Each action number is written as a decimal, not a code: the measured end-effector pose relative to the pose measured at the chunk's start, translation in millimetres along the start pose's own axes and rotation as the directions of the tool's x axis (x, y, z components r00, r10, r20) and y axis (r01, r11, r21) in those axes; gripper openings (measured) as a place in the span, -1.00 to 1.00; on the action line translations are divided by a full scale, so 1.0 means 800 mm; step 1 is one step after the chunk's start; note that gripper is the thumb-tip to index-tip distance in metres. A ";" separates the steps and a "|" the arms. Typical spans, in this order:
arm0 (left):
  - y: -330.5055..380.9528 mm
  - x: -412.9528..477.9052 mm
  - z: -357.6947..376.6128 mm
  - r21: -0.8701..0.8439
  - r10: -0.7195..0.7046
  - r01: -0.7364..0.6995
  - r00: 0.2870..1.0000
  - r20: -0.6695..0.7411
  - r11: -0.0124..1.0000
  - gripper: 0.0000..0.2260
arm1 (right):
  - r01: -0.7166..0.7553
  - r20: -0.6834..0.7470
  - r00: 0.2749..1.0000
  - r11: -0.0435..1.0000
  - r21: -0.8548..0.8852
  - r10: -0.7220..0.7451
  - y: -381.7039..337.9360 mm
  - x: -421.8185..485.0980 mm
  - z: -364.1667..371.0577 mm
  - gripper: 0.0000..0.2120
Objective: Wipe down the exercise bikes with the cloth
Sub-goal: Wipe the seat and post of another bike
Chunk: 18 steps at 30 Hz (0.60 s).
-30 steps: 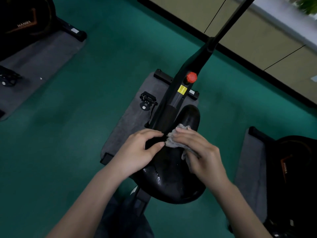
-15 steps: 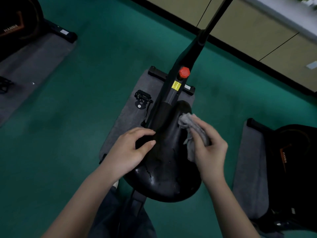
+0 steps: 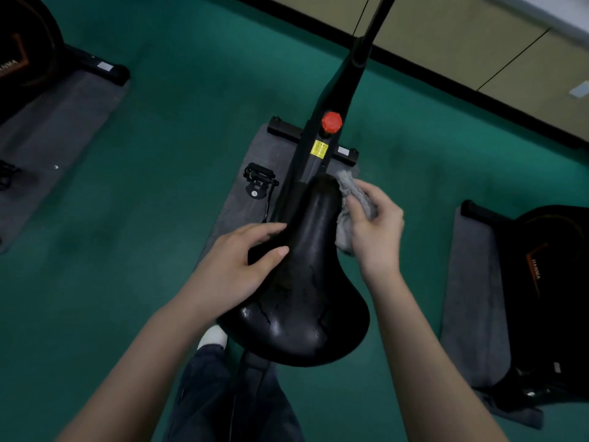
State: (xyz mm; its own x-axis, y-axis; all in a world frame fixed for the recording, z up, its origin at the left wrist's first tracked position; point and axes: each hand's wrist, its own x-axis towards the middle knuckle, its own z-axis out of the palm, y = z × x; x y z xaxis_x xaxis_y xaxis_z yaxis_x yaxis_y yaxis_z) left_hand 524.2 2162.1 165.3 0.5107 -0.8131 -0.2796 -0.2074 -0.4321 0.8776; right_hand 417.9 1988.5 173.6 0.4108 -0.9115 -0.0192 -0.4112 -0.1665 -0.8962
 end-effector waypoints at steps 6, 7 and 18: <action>0.006 0.004 -0.006 0.043 0.010 -0.013 0.998 0.068 0.999 -0.48 | -0.013 0.213 0.976 0.993 -0.120 0.039 0.028 -0.050 -0.037 -0.82; 0.007 0.005 -0.005 0.038 0.001 -0.004 0.997 0.076 0.999 -0.47 | 0.001 0.265 0.963 0.989 -0.150 0.040 0.033 -0.057 -0.047 -0.81; 0.004 0.007 0.000 -0.058 -0.019 0.021 0.999 0.048 0.998 -0.61 | -0.049 0.386 0.918 0.990 -0.131 0.096 0.043 -0.071 -0.077 -0.69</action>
State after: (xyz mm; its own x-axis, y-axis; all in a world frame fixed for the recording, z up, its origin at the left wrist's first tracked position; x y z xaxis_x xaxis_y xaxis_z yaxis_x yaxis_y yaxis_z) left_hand 526.6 2156.0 166.8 0.4741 -0.8225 -0.3142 -0.1474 -0.4259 0.8927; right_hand 330.6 2011.2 170.8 0.6513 -0.7074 -0.2747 -0.5339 -0.1700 -0.8283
